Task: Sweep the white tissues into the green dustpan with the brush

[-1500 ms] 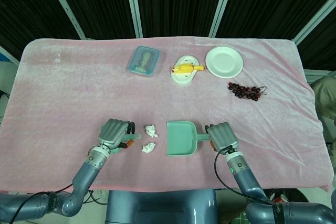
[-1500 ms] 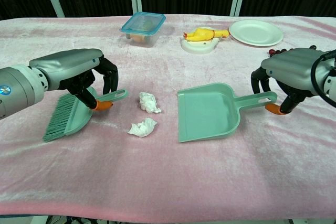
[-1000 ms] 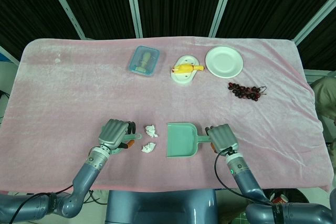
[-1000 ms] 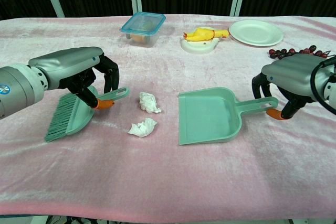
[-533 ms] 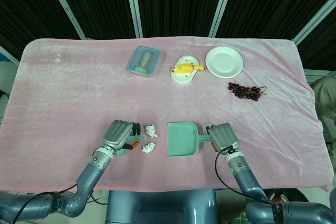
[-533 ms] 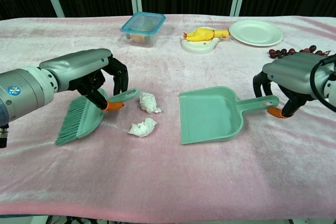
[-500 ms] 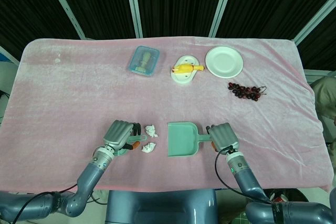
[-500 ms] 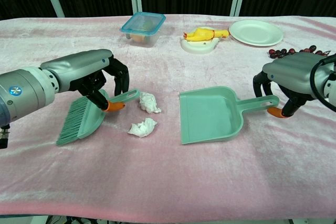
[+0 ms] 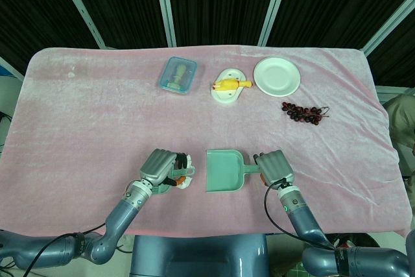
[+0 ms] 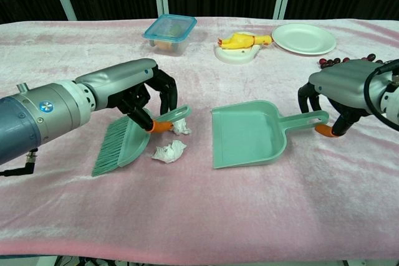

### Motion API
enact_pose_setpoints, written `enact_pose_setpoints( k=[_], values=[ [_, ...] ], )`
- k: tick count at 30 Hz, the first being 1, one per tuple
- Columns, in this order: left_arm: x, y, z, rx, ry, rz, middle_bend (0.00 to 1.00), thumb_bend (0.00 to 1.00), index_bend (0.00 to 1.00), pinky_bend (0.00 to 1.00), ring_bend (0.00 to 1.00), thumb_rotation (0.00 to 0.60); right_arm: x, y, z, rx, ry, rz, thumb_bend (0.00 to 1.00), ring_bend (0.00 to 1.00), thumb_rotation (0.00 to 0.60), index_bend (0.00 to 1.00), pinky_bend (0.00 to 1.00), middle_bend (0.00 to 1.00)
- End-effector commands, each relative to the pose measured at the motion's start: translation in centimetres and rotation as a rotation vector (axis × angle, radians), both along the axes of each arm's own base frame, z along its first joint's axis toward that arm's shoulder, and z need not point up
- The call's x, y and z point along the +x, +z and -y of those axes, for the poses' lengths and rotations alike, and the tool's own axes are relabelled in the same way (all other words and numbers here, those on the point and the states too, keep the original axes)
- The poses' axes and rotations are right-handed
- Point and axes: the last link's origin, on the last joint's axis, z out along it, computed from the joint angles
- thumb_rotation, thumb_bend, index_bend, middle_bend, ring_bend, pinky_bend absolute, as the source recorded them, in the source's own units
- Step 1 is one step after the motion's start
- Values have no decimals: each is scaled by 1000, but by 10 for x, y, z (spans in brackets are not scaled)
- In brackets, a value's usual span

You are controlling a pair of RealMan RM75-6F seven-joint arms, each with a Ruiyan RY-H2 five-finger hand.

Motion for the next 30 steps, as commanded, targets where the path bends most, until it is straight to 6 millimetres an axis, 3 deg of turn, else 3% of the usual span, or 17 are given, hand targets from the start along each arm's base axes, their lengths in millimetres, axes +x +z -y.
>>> enact_pose_setpoints(
  k=[1, 9, 21, 30],
  values=[
    [7, -5, -2, -12, -12, 9, 692, 422, 659, 999, 858, 600, -1, 0, 0, 4, -5, 4, 463, 659, 600, 616, 766, 536],
    [37, -27, -9, -16, -37, 92, 693, 422, 659, 999, 858, 600, -1, 0, 0, 7, -13, 14, 465, 658, 600, 616, 766, 535],
    [114, -55, -16, -4, -144, 232, 692, 422, 657, 999, 858, 600, 0, 5, -2, 1, -18, 13, 467, 658, 600, 616, 767, 536],
    [150, -46, -17, 28, -216, 337, 690, 422, 652, 999, 858, 600, 1, 7, -1, -2, -15, 11, 467, 659, 600, 616, 766, 536]
  ],
)
